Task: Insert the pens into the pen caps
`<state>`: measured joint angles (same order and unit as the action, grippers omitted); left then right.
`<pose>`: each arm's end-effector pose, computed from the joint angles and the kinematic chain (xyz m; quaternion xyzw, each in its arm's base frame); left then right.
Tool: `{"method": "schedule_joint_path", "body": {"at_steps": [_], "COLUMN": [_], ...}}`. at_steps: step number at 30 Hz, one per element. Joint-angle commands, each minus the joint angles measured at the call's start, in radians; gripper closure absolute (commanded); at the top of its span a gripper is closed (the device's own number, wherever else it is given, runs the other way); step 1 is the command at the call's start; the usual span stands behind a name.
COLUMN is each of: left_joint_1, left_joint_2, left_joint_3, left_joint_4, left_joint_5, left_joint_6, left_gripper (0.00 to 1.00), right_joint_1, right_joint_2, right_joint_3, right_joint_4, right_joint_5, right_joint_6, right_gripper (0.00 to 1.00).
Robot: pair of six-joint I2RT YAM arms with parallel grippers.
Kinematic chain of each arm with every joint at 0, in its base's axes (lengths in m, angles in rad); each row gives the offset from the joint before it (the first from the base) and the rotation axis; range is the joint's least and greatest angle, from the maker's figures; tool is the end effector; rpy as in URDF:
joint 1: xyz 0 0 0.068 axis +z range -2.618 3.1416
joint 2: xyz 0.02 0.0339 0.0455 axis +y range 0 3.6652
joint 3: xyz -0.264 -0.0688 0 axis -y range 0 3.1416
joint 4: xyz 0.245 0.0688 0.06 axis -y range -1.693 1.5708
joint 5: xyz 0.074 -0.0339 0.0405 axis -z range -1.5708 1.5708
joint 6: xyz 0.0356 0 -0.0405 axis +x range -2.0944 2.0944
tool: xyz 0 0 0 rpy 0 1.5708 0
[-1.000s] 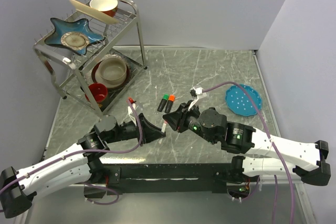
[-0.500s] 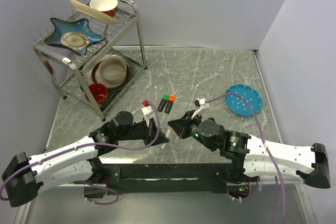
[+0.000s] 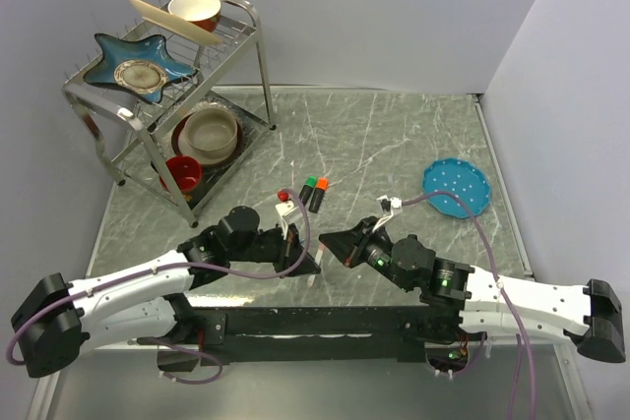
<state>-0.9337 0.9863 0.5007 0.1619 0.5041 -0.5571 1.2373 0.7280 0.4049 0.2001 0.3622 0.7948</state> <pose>0.1163 -0.1860 0.2389 0.2902 0.7450 -0.5323 0.2782 0.0711 0.1667 0.2551 -0.0453 0.7452 0.4827 0.4579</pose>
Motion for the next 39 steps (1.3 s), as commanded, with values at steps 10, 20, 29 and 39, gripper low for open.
{"method": "schedule_joint_path", "body": {"at_steps": [10,20,29,39], "left_joint_1": [0.099,0.167,0.263,0.294], "left_joint_2": [-0.044,-0.086,-0.104,-0.212], "left_joint_3": [0.048,0.03,-0.031,-0.099], "left_joint_4": [0.364,0.298,0.393,0.32], "left_joint_5": [-0.191,-0.197,-0.113,-0.19], "left_joint_6": [-0.041,-0.043,-0.145,-0.127], "left_gripper": [0.99,0.99,0.99,0.99], "right_joint_1": [0.071,0.14,0.209,0.278], "right_joint_2": [0.03,0.165,0.234,0.31], "right_joint_3": [-0.052,0.006,-0.053,-0.048], "right_joint_4": [-0.153,-0.238,-0.02,-0.039], "right_joint_5": [-0.391,-0.387,-0.468,-0.468], "right_joint_6": [0.053,0.035,0.109,0.213], "right_gripper": [1.0,1.0,1.0,1.0]}}
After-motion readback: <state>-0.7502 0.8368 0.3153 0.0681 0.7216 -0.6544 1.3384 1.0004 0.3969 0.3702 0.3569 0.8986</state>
